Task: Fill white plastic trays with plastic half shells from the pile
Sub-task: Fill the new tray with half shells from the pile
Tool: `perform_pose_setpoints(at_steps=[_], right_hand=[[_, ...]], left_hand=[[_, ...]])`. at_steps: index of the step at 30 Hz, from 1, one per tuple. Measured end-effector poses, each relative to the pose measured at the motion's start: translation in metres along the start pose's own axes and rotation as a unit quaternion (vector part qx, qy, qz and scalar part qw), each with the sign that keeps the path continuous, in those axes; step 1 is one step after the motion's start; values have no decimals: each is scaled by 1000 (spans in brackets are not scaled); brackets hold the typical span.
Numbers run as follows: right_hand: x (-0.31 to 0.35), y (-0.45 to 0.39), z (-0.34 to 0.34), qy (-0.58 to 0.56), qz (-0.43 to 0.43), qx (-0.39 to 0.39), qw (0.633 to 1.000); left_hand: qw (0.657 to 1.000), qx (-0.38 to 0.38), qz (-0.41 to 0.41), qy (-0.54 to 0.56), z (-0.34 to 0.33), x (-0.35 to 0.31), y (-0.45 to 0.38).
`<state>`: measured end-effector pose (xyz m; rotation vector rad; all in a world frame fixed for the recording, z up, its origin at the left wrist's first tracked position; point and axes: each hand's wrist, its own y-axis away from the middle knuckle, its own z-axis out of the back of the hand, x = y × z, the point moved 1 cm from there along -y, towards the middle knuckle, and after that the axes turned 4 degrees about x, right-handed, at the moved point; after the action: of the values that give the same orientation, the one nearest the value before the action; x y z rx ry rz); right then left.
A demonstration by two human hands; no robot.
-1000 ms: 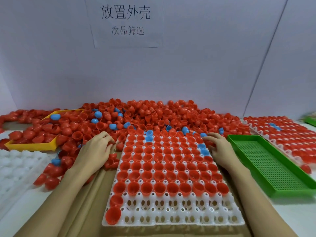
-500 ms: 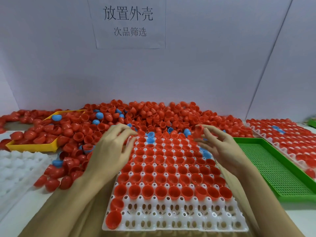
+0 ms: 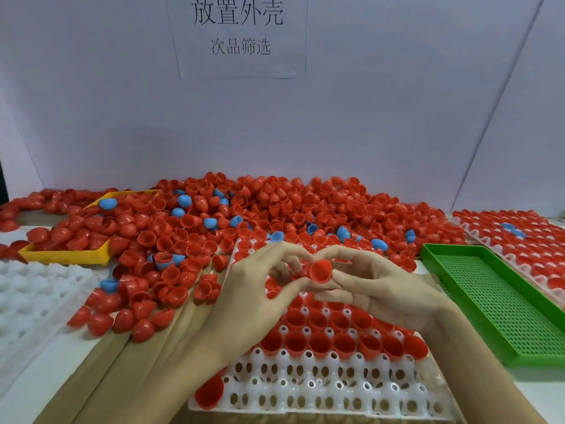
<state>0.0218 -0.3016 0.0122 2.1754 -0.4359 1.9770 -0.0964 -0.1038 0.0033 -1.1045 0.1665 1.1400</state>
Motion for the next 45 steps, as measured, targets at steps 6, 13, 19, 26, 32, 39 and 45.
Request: perform_pose_setpoints(at_steps=[6, 13, 19, 26, 32, 39, 45], right_hand=[[0, -1, -4, 80, 2, -21, 997], [2, -5, -17, 230, 35, -163, 959], [-2, -10, -32, 394, 95, -186, 895], [-13, -21, -34, 461, 83, -237, 851], [-4, -33, -41, 405, 67, -242, 879], [-4, -38, -46, 440, 60, -311, 840], [2, -33, -53, 548, 108, -217, 800]], left_hand=[[998, -17, -16, -64, 10, 1, -3], [970, -10, -138, -202, 12, 5, -1], [968, 29, -147, -200, 14, 8, -2], [997, 37, -51, -50, 15, 18, -5], [985, 122, 70, 104, 38, 32, -11], [958, 124, 146, 215, 29, 39, -10], [871, 203, 182, 408, 35, 47, -9]])
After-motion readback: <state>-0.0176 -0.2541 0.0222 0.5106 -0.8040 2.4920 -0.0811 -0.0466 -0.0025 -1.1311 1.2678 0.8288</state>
